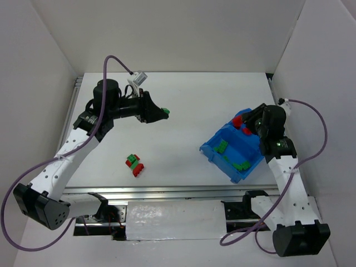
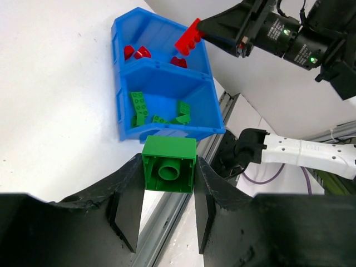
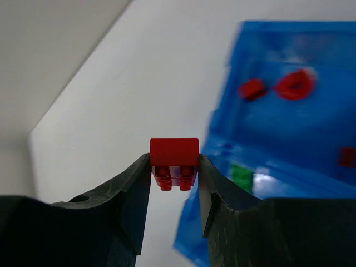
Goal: Sort the legos into containers by color
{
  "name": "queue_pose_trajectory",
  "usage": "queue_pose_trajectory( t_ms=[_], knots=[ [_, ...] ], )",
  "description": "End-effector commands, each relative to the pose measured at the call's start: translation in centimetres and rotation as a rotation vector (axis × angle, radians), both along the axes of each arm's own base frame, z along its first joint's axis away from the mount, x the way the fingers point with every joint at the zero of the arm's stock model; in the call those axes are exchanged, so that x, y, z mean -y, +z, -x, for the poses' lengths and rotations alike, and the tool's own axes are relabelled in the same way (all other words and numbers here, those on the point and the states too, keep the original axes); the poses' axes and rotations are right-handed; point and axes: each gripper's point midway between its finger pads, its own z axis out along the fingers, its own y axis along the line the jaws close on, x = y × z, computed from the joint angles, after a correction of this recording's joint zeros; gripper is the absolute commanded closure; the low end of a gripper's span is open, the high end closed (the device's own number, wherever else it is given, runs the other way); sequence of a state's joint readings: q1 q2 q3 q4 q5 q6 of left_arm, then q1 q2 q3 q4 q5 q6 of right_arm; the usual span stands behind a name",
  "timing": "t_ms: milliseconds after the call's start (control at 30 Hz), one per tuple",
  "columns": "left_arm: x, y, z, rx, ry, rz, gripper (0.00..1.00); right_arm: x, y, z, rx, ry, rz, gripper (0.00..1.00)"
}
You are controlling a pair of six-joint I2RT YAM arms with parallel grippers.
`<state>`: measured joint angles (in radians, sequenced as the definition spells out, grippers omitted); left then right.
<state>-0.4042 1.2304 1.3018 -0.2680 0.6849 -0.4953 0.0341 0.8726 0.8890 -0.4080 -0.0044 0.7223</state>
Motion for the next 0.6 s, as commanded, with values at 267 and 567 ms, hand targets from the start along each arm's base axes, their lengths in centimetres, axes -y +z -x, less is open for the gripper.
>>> queue_pose_trajectory(
  t_ms=[267, 567],
  knots=[
    [1.7, -0.6, 0.0, 0.009, -0.067, -0.037, 1.0, 13.0, -5.7, 1.0, -0.311, -0.659, 0.191, 0.46],
    [11.6, -3.4, -2.4, -0.026, -0.177, -0.079, 1.0, 11.1, -1.7, 0.6, -0.241, -0.563, 0.092, 0.0]
  ],
)
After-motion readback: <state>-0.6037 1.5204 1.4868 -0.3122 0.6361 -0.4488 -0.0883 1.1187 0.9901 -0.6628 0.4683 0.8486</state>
